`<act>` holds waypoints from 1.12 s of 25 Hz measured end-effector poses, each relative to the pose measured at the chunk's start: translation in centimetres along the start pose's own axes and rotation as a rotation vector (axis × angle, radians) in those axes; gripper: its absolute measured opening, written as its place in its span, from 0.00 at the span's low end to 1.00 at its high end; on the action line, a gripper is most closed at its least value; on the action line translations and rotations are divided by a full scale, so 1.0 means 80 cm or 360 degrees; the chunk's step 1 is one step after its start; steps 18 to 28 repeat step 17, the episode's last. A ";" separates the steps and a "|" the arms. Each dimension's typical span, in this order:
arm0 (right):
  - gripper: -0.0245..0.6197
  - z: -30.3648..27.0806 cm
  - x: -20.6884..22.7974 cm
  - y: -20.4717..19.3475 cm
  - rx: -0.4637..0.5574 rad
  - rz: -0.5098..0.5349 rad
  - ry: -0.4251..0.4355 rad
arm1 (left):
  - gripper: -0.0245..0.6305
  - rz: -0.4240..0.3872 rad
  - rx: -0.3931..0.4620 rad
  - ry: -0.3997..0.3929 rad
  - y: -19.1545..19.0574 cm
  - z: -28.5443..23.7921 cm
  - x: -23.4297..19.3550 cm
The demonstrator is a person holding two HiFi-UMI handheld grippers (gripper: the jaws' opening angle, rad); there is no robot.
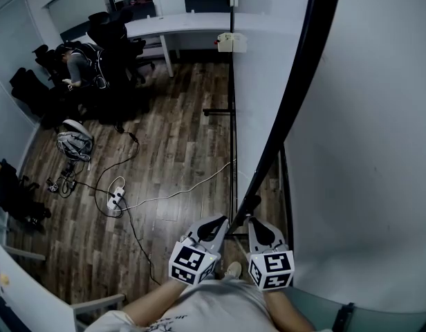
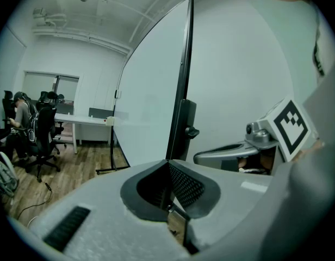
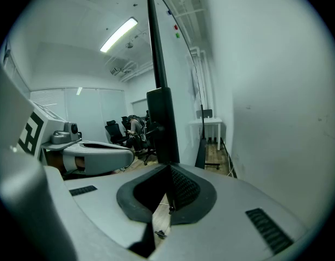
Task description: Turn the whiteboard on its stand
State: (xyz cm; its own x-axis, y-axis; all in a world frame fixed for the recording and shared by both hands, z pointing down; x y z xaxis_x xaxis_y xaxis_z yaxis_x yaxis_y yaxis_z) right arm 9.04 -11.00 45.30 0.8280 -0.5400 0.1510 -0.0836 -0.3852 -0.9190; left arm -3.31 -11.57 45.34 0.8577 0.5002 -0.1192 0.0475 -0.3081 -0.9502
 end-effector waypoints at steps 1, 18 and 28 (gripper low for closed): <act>0.05 0.000 0.000 0.000 0.0000 -0.0001 0.0000 | 0.05 -0.0001 0.0000 -0.0002 0.000 0.000 0.000; 0.05 0.005 0.000 -0.001 -0.0002 -0.0004 0.0019 | 0.05 -0.0009 0.0006 -0.0039 0.001 0.000 0.009; 0.05 0.005 0.000 -0.001 -0.0002 -0.0004 0.0019 | 0.05 -0.0009 0.0006 -0.0039 0.001 0.000 0.009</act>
Point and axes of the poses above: the fingertips, and each gripper's own axes: z backward along the fingers, x to its right, y out of its top, the point moved 5 cm from there along z, backward along the fingers, and after that the axes turned 9 degrees about y, right-handed, at the moved point
